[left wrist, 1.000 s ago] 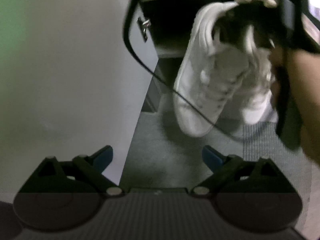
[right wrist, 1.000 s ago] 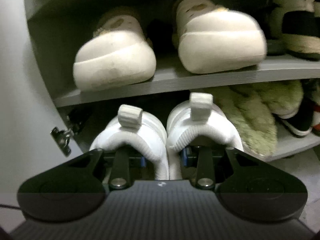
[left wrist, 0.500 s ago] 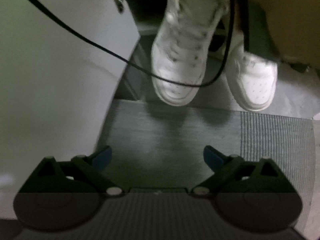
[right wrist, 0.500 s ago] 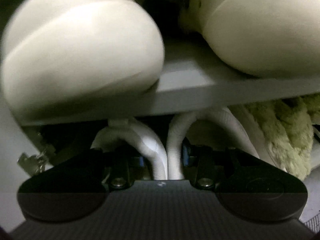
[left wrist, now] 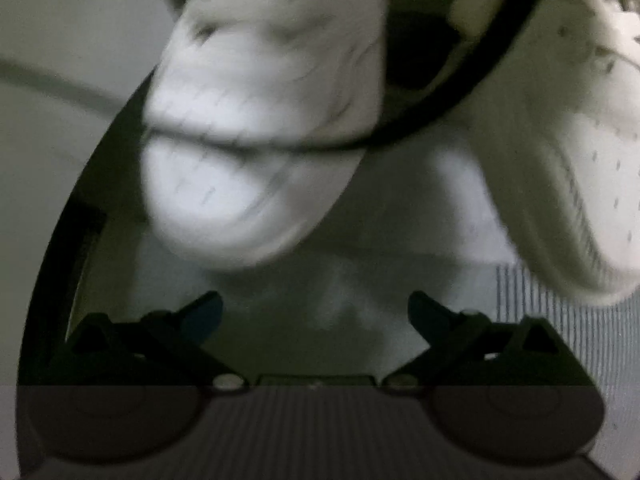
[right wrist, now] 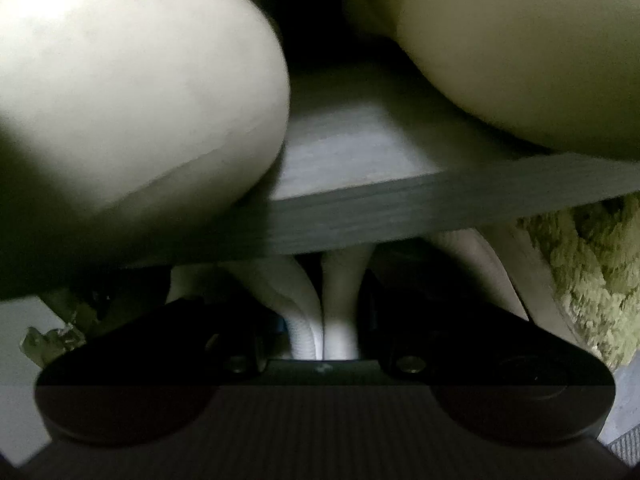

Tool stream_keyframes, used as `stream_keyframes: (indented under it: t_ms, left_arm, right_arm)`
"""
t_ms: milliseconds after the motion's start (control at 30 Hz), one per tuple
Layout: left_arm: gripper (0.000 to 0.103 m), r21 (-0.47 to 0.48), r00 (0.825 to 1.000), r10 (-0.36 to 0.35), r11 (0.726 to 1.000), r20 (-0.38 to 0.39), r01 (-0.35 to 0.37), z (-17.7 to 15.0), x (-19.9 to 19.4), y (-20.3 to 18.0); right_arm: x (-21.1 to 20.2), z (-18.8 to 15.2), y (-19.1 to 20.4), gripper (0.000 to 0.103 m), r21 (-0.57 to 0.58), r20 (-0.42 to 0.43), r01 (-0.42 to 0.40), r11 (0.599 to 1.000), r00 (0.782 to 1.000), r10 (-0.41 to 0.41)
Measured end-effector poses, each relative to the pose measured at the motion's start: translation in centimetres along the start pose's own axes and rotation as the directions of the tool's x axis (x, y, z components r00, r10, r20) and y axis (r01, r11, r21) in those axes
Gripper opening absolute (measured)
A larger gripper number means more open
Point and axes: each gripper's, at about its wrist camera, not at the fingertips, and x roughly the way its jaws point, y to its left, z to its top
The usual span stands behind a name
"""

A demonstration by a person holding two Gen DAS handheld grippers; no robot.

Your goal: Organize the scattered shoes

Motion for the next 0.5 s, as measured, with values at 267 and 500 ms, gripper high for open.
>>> stream_keyframes:
  t_ms: [267,500]
  left_arm:
    - [0.086,0.015,0.999,0.026,1.000,0.031,-0.026,-1.0,-1.7,-0.4]
    - [0.068,-0.021,0.999,0.039,0.999,-0.016,-0.039,-0.8,-2.8,0.4]
  right_arm:
    - [-0.1,-0.2,-0.3,0.042,0.012,-0.014,0.006,1.000,1.000,-0.006]
    - [-1.0,-0.8,-1.3,0.048,-0.058,-0.047,-0.054,0.997,0.998,0.052]
